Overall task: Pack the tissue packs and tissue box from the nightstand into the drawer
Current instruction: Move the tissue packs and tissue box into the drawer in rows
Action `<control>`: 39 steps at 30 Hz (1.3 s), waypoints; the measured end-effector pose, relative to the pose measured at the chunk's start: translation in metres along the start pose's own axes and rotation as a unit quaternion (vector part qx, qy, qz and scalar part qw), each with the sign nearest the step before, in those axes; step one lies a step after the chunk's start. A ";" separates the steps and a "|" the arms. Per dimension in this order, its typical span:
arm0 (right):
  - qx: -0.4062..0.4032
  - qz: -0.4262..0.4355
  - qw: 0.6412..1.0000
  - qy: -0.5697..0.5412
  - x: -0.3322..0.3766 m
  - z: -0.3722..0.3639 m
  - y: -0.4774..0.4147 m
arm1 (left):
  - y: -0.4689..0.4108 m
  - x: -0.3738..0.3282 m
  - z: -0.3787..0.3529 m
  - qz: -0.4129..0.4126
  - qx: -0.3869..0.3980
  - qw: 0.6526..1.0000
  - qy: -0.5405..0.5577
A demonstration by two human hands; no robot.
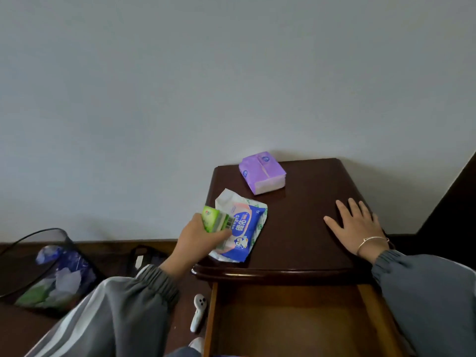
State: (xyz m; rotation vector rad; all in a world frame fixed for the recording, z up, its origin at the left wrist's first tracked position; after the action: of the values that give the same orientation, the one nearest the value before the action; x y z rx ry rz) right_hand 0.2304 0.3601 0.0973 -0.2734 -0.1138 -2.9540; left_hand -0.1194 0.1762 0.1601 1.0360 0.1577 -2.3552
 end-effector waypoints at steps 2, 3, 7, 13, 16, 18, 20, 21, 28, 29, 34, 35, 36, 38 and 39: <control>-0.004 -0.001 1.000 0.002 0.000 0.001 0.001 | 0.010 0.002 -0.016 0.001 0.017 1.000 -0.005; -0.006 -0.001 1.000 0.003 0.001 0.002 0.001 | 0.014 0.001 -0.022 0.001 0.017 1.000 -0.006; -0.015 -0.001 1.000 0.001 0.002 0.006 0.003 | 0.022 -0.011 -0.042 0.002 0.029 0.999 0.042; -0.102 0.029 0.990 -0.092 0.009 0.030 0.010 | 0.025 -0.001 -0.030 0.012 -0.042 0.979 0.201; -0.167 0.045 0.973 -0.152 0.026 0.049 0.027 | 0.029 0.029 -0.009 0.051 -0.150 0.960 0.232; -0.161 0.071 0.969 -0.175 0.057 0.048 0.037 | 0.029 0.041 -0.008 0.071 -0.161 0.959 0.222; -0.125 0.101 0.965 -0.207 0.097 0.042 0.041 | 0.027 0.045 -0.012 0.073 -0.147 0.965 0.205; -0.109 0.113 0.962 -0.222 0.116 0.040 0.041 | 0.025 0.043 -0.014 0.069 -0.142 0.968 0.195; -0.114 0.169 0.972 -0.114 0.190 0.065 -0.007 | 0.020 0.029 -0.016 0.027 -0.157 0.980 0.121; -0.105 0.184 0.974 -0.077 0.197 0.065 -0.017 | 0.021 0.029 -0.017 0.020 -0.166 0.980 0.107; -0.031 0.210 0.975 0.070 0.210 0.039 -0.062 | 0.021 0.032 -0.023 0.008 -0.199 0.975 0.096; -0.028 0.205 0.976 0.067 0.210 0.035 -0.067 | 0.020 0.032 -0.023 0.002 -0.204 0.974 0.096; -0.037 0.200 0.978 0.055 0.210 0.034 -0.072 | 0.021 0.031 -0.023 -0.004 -0.207 0.974 0.097; -0.067 0.196 0.978 0.035 0.210 0.035 -0.077 | 0.021 0.031 -0.024 -0.012 -0.213 0.972 0.096; -0.084 0.196 0.976 0.033 0.209 0.037 -0.077 | 0.021 0.031 -0.024 -0.013 -0.216 0.972 0.095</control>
State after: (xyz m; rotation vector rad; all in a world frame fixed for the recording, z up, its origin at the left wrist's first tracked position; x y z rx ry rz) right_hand 0.0203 0.4049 0.1681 -0.1940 0.1798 -2.5767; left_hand -0.1096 0.1522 0.1233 1.0367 0.7242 -2.1038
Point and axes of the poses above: each hand's wrist, its own y-axis away from the middle knuckle, its own z-axis out of the back of the hand, x = y × z, the point moved 10 cm from there along -y, towards the middle knuckle, and after that the axes turned 3 degrees about -y, right-handed, at the moved point
